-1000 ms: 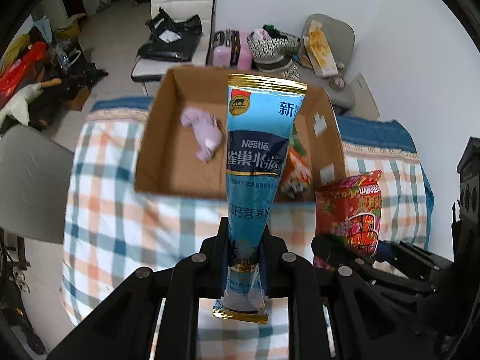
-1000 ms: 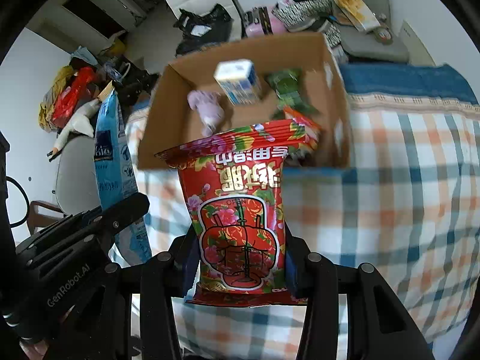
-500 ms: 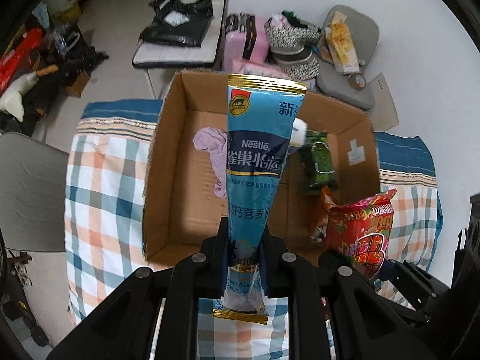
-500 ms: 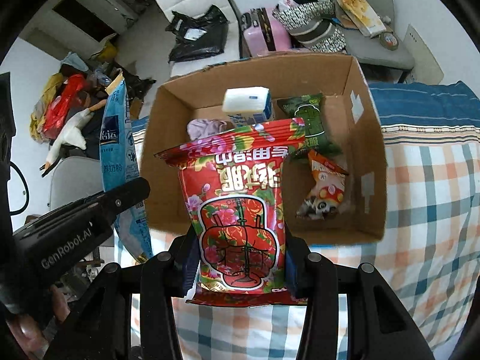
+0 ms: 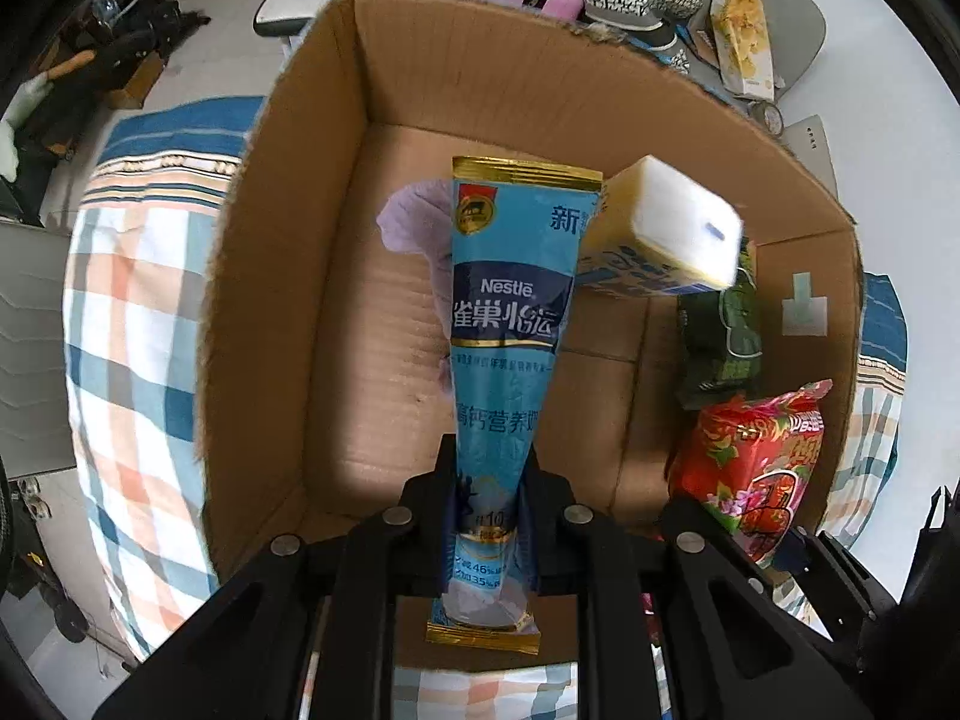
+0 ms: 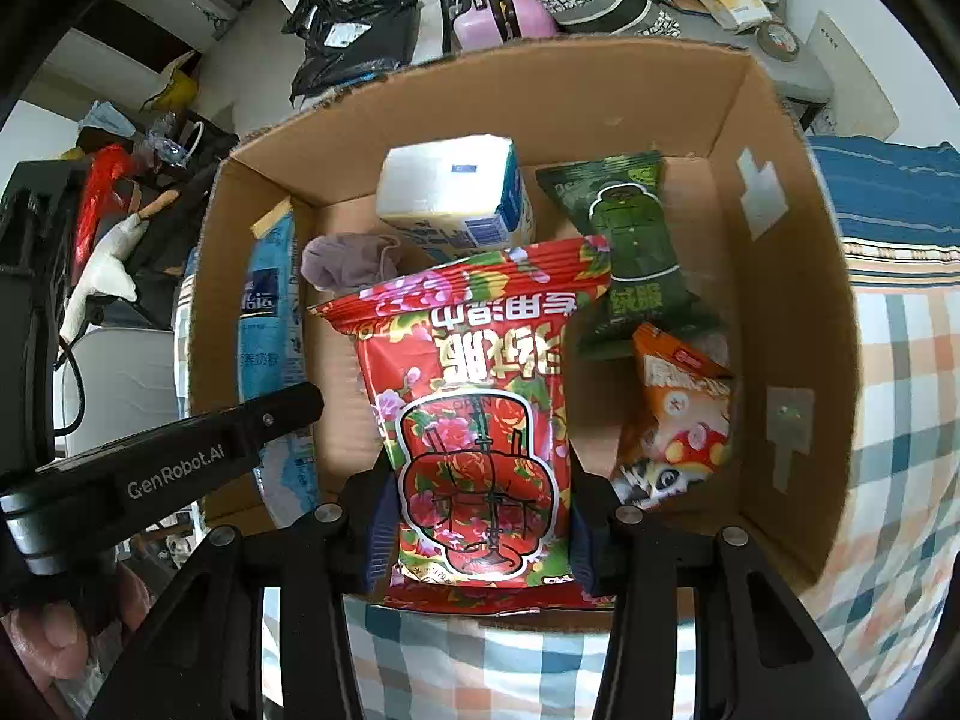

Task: Organize soft objects
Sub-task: 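Carry the tube and candy bag into the box and open both tools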

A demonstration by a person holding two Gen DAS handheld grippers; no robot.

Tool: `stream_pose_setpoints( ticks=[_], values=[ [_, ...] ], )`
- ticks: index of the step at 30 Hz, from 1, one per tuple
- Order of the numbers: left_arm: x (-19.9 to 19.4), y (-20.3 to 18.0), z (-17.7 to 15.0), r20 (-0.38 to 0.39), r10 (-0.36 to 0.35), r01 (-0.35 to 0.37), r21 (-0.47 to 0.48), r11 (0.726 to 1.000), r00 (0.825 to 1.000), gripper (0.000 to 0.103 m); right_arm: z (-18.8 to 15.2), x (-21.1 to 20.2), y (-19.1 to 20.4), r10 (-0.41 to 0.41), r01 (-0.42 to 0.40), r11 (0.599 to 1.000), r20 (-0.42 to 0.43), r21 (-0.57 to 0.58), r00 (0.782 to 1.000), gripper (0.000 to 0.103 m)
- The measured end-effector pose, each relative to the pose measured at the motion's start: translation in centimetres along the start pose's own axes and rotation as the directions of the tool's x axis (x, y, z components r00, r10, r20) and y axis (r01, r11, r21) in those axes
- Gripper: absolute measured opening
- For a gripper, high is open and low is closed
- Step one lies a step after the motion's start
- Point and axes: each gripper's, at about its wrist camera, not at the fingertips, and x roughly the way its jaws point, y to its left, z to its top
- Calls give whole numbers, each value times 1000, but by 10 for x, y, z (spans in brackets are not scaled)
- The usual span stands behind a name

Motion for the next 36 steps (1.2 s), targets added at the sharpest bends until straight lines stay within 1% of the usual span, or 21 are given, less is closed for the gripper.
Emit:
stream_pose_setpoints(
  ticks=[7,10,14,16,20,21,22,23,25,26,28,29,30,31,32,34,36],
  values=[
    [28,9,5,-73,-16,15,-14,1000,997,14,10,36,0,-8,8,1000,-35,6,999,48],
    [36,11,7,-84,-22,21,-15,1000,996,16,13,52,-2,-5,6,1000,-58,4,998,49],
    [40,10,8,-102,8,-9,-12,1000,995,23,15,67,-5,-6,7,1000,-77,10,997,50],
    [39,10,7,-95,23,-25,-13,1000,995,28,16,74,-5,-20,21,1000,-89,7,996,52],
    [34,11,5,-64,52,-52,-10,999,997,36,15,77,-1,-40,40,999,-92,-7,995,66],
    [32,11,4,-58,55,-56,-9,998,997,41,15,77,0,-44,43,999,-89,-11,995,67],
    [30,10,3,-49,63,-63,-7,998,997,47,14,76,0,-54,53,999,-86,-15,995,67],
    [27,10,1,-37,71,-72,-7,997,997,51,13,76,1,-65,64,998,-84,-17,994,68],
    [21,8,-2,-12,82,-82,-2,997,997,54,11,75,3,-80,77,997,-78,-29,994,73],
    [19,8,-4,-1,89,-89,0,996,996,57,10,73,3,-91,88,995,-76,-35,993,77],
    [13,6,-9,24,91,-91,6,996,996,69,12,69,5,-112,109,993,-71,-49,991,80],
    [9,5,-10,35,99,-100,10,995,994,75,12,67,6,-124,120,991,-67,-56,990,82],
    [6,3,-12,51,125,-126,18,992,991,91,10,66,7,-141,137,988,-64,-65,988,91],
    [2,1,-11,64,138,-140,26,990,988,97,8,65,8,-154,149,986,-60,-72,986,96],
    [-3,-3,-11,82,150,-154,34,988,985,97,3,62,2,-166,162,984,-54,-79,985,102],
    [-10,-5,-15,113,170,-175,40,984,979,98,0,58,-1,-200,196,977,-41,-83,979,102],
    [-14,-6,-18,126,170,-177,40,983,977,100,1,51,0,-201,198,978,-37,-71,979,102]
  ],
)
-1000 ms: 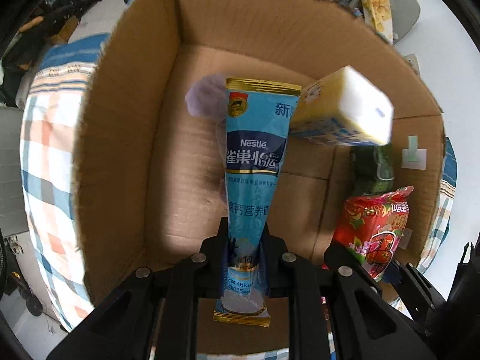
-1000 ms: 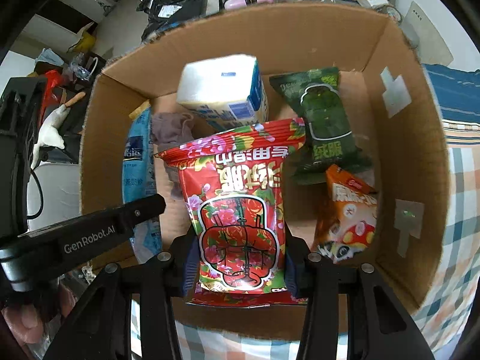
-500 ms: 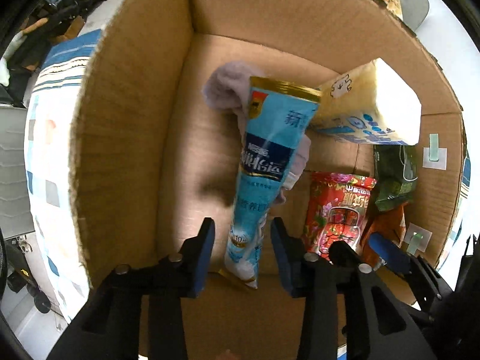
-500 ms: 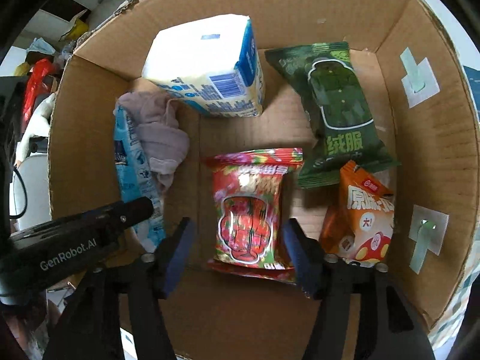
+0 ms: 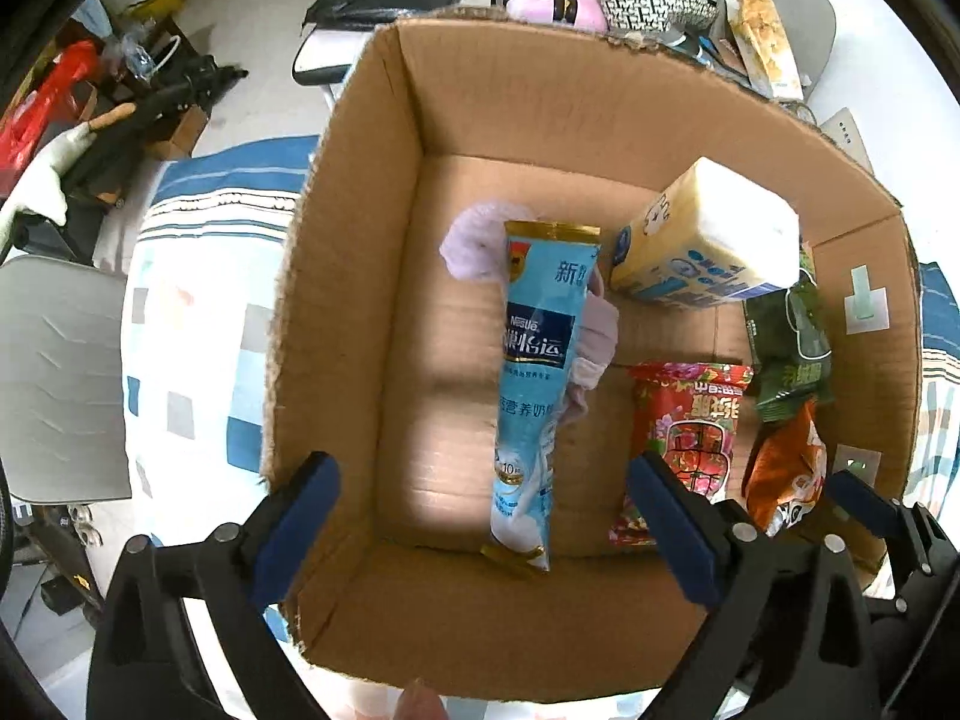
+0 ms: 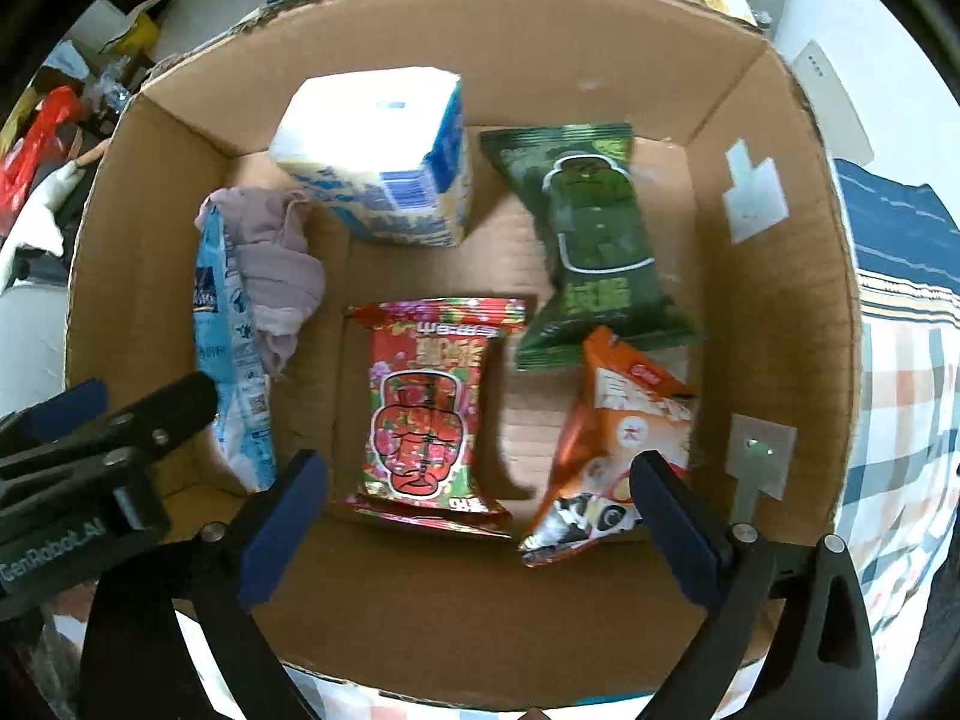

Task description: Organize soft objects

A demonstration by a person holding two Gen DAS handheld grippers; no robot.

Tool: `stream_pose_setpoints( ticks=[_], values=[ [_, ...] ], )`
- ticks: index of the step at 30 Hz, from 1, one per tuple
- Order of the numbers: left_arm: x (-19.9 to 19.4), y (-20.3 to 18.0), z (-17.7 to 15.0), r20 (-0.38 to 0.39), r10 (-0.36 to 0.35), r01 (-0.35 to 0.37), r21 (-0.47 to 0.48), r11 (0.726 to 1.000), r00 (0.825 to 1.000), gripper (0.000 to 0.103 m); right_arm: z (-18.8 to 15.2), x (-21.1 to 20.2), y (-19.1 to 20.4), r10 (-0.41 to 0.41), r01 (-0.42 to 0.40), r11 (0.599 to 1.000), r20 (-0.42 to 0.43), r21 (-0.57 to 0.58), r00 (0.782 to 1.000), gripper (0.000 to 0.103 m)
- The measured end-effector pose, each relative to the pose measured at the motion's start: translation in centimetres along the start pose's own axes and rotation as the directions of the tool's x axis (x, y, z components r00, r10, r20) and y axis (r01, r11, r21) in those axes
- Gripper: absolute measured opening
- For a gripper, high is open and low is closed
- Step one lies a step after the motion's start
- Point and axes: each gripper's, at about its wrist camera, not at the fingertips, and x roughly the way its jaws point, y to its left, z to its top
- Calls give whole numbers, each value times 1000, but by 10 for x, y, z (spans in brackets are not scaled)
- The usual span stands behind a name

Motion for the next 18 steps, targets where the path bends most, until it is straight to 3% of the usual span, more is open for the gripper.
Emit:
stream_pose_setpoints(
  ticks=[7,11,14,18],
  values=[
    [-24,6,-17,45,-17,17,-14,1000,999,100,-10,-19,-12,-10,10,1000,30,12,1000,102],
    [-51,6,-37,129,4,-2,-8,1000,992,100,-22,-44,-20,-2,2,1000,70,7,998,102],
    [-79,5,-53,200,6,-6,-5,1000,980,101,-39,-73,-24,3,-4,1000,119,5,993,102],
    [-131,0,-85,312,20,-24,11,1000,950,101,-61,-121,-28,16,-17,1000,200,2,980,102]
  ],
)
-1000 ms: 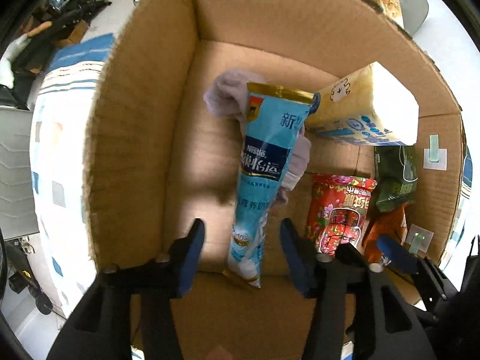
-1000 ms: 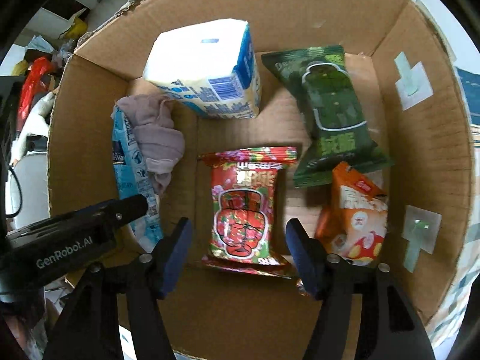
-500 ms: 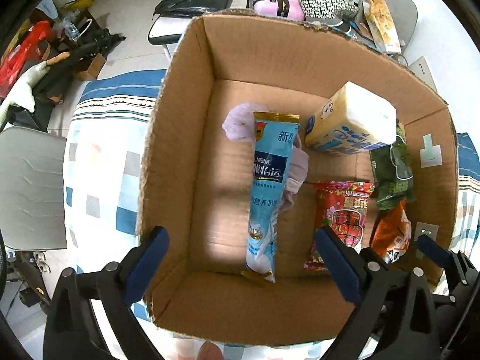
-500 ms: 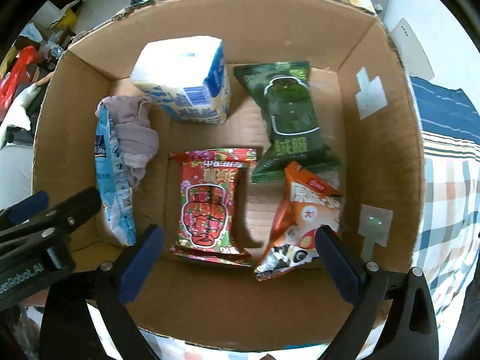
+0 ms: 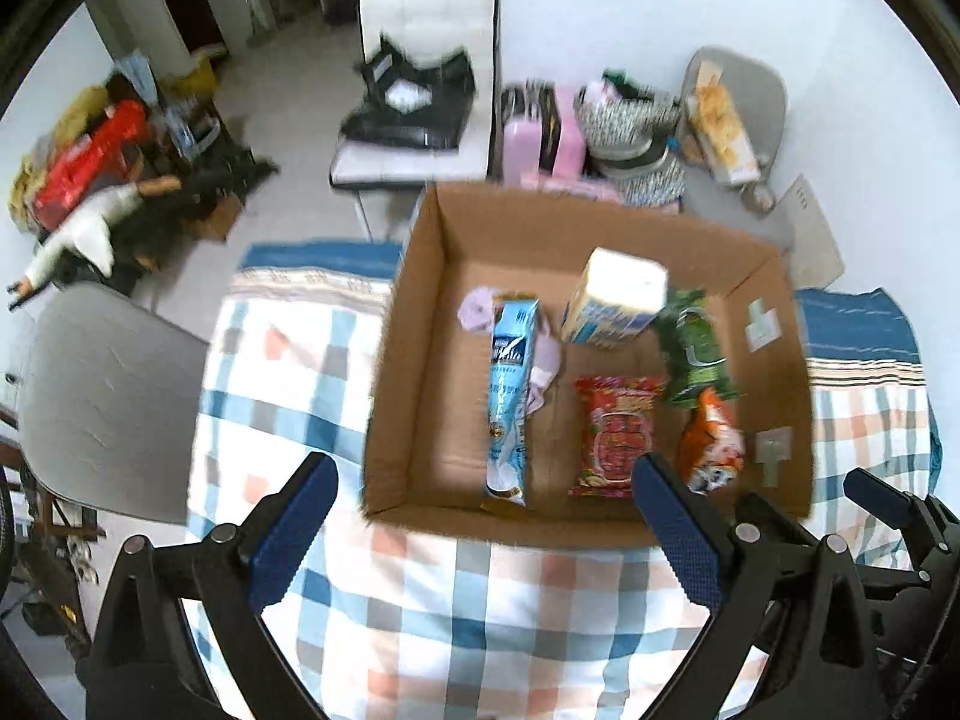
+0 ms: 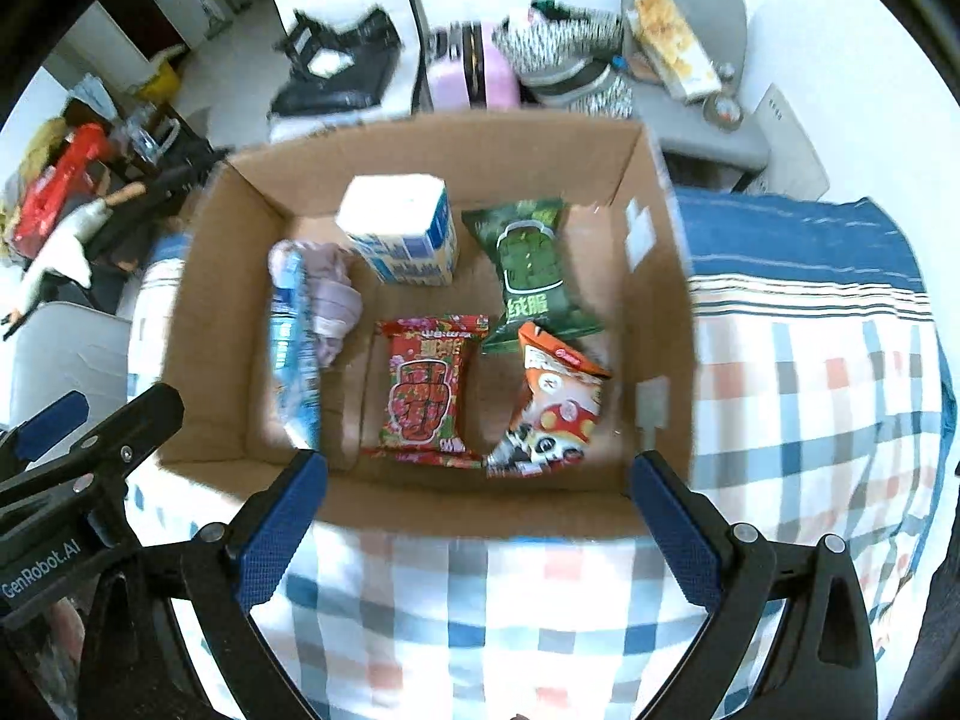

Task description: Organize soft objects

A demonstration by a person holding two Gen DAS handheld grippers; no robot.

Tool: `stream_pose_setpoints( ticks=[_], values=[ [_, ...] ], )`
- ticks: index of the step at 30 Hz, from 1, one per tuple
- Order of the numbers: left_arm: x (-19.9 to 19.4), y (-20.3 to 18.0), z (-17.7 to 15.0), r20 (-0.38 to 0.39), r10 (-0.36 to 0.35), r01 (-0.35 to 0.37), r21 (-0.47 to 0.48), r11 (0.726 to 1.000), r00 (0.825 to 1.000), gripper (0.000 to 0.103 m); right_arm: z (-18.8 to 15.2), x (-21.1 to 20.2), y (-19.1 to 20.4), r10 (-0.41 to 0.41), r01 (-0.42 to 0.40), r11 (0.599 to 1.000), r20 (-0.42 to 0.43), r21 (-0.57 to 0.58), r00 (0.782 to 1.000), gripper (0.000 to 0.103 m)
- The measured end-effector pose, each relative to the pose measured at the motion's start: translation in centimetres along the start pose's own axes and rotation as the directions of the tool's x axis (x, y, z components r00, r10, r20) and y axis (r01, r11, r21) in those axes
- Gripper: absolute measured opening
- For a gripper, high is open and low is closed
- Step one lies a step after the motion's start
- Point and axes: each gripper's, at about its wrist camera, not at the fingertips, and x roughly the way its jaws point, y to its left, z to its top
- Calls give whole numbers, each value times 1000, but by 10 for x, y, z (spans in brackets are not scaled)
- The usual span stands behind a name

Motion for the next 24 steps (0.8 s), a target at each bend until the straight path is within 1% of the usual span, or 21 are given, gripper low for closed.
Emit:
stream_pose_setpoints(
  ticks=[3,6,10,12,16,21,24],
  values=[
    [-37,-4,-7,64,0,-1,16,1000,998,101,-18,-37,0,5,-5,1000,65,-4,998,102],
    [-79,-6,-18,130,-5,1,27,1000,992,101,-36,-79,-3,11,-10,1000,132,-7,991,102],
    [-128,-7,-33,192,-8,1,37,999,981,101,-61,-138,-9,13,-12,1000,219,-6,976,102],
    [-150,-7,-41,224,-11,2,41,999,975,101,-72,-163,-11,11,-10,1000,248,-8,969,102],
    [-182,-5,-55,255,-26,19,31,999,966,101,-93,-207,-15,17,-14,1000,292,-14,956,102],
    [-209,-5,-67,275,-43,37,24,999,960,101,-114,-244,-16,32,-24,999,333,-29,942,102],
    [-228,-6,-75,304,-40,33,28,999,952,101,-124,-261,-18,38,-28,999,349,-35,936,102]
  ],
)
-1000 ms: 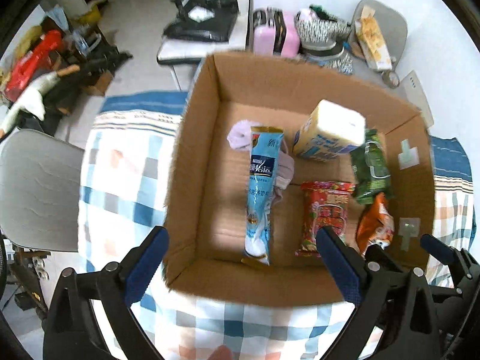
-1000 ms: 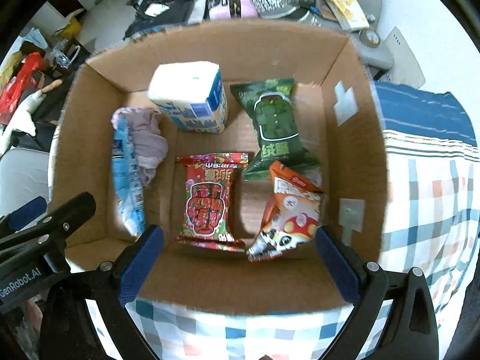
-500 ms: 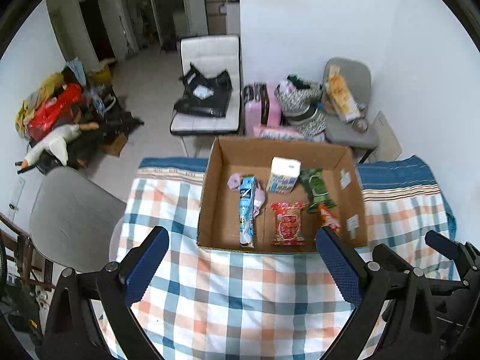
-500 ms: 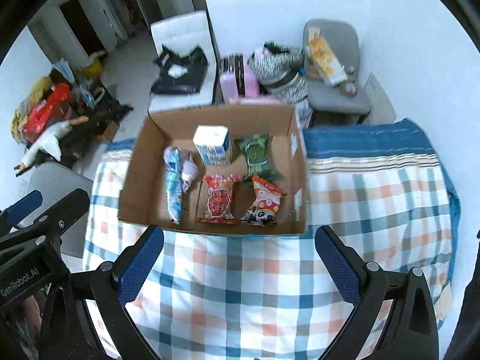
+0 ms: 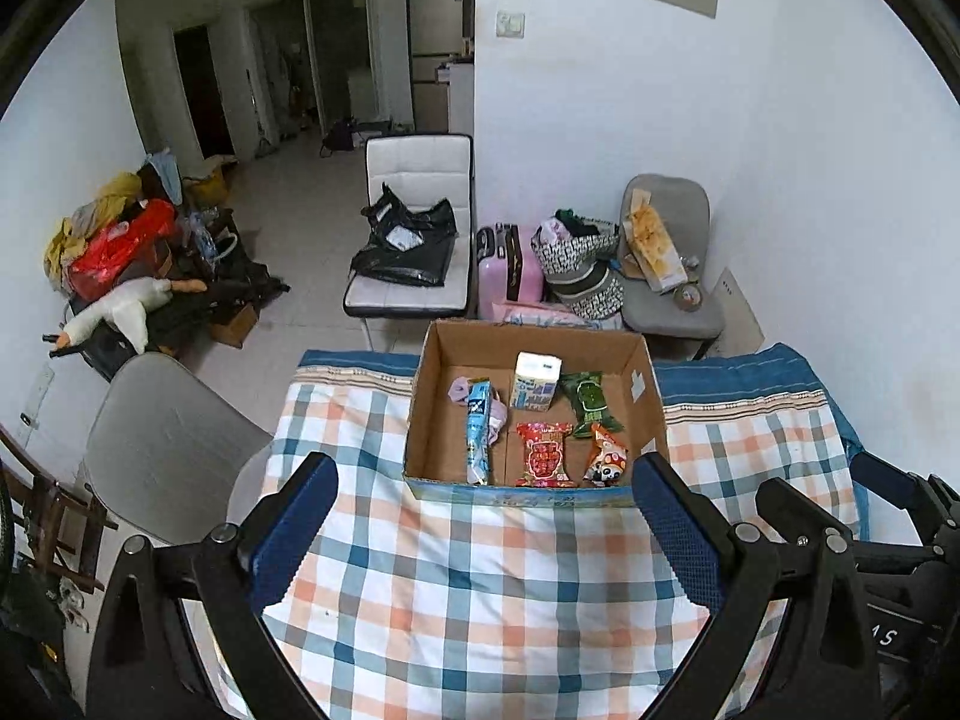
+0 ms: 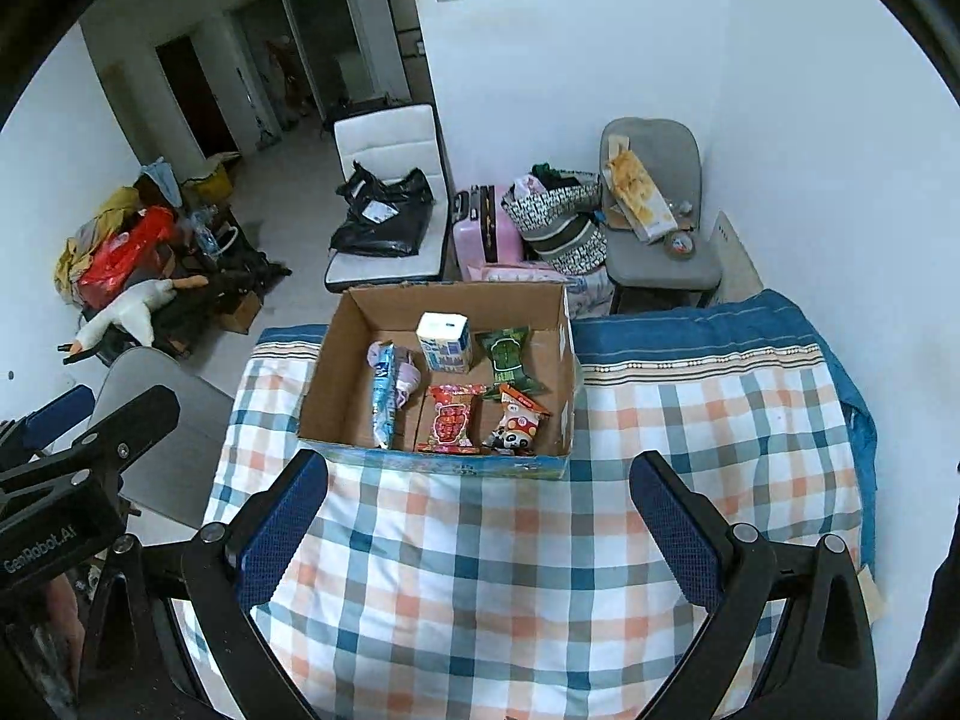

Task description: Organize soft objects

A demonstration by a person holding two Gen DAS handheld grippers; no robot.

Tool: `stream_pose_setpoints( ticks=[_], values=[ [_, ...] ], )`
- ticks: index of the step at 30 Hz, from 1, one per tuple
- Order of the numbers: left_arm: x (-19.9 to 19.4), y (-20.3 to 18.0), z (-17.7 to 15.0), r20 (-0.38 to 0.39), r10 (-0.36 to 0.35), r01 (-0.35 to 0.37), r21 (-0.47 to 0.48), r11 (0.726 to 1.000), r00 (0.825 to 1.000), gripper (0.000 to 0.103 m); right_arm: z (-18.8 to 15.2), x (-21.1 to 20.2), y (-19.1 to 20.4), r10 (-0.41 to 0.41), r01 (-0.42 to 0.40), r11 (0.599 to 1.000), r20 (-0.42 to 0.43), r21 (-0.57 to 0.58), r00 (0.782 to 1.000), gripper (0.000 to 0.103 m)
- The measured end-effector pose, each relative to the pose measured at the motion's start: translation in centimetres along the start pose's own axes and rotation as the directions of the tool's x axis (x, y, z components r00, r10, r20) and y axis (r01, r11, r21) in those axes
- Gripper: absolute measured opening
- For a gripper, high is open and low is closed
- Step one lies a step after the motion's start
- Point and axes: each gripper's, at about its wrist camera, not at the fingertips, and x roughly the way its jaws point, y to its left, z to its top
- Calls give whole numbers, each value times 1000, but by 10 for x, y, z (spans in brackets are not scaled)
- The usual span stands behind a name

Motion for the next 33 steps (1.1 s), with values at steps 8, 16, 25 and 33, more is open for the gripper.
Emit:
stream_pose_setpoints(
  ticks=[8,16,25,33],
  values=[
    [-34,-4,-4,55,14,-14,6,1000,998,101,-5,-38,-3,6,-5,1000,53,-10,999,102],
    [-42,-3,-7,53,18,-18,-2,1000,998,101,-6,-56,-12,2,-2,1000,80,2,997,102],
    [-47,-4,-8,55,22,-22,-5,1000,998,101,-10,-68,-12,1,0,1000,93,-10,996,102],
    [-50,-3,-8,54,26,-26,-8,1000,998,101,-10,-71,-11,-3,3,1000,93,-6,996,102]
  ],
)
